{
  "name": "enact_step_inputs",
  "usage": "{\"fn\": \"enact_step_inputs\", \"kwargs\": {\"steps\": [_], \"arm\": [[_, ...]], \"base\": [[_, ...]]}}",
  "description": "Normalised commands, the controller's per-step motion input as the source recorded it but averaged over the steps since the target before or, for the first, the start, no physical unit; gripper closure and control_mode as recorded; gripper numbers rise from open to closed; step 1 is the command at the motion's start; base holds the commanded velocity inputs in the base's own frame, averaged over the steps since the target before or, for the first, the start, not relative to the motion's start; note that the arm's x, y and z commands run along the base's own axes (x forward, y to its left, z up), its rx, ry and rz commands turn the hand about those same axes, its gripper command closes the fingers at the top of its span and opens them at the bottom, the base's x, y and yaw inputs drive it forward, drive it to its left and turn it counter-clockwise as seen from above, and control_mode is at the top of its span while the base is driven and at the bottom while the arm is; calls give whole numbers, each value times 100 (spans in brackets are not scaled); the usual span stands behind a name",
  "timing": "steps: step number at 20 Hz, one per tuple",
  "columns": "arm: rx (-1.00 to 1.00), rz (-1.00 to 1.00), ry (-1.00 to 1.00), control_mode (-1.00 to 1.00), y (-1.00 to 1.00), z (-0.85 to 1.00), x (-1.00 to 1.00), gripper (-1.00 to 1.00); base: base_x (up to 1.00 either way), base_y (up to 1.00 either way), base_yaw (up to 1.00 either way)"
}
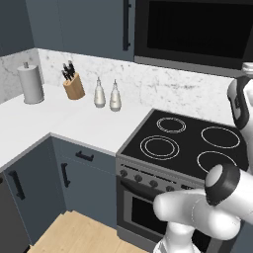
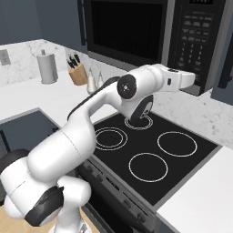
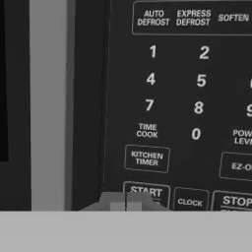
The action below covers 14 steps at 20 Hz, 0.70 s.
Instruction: Pick the mushroom from the sink and place it in the bowl. Then pick the bowl and place it in the microwave. Then close the microwave door and press the start button.
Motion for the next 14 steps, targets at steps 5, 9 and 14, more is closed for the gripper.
{"fn": "enact_step_inputs", "kwargs": {"steps": [5, 9, 14], "arm": [[0, 0, 2, -100, -18, -10, 16, 100], [4, 0, 0, -100, -57, 0, 0, 100], [5, 0, 0, -100, -59, 0, 13, 100]], "base": [[0, 0, 0], [0, 0, 0], [0, 0, 0]]}}
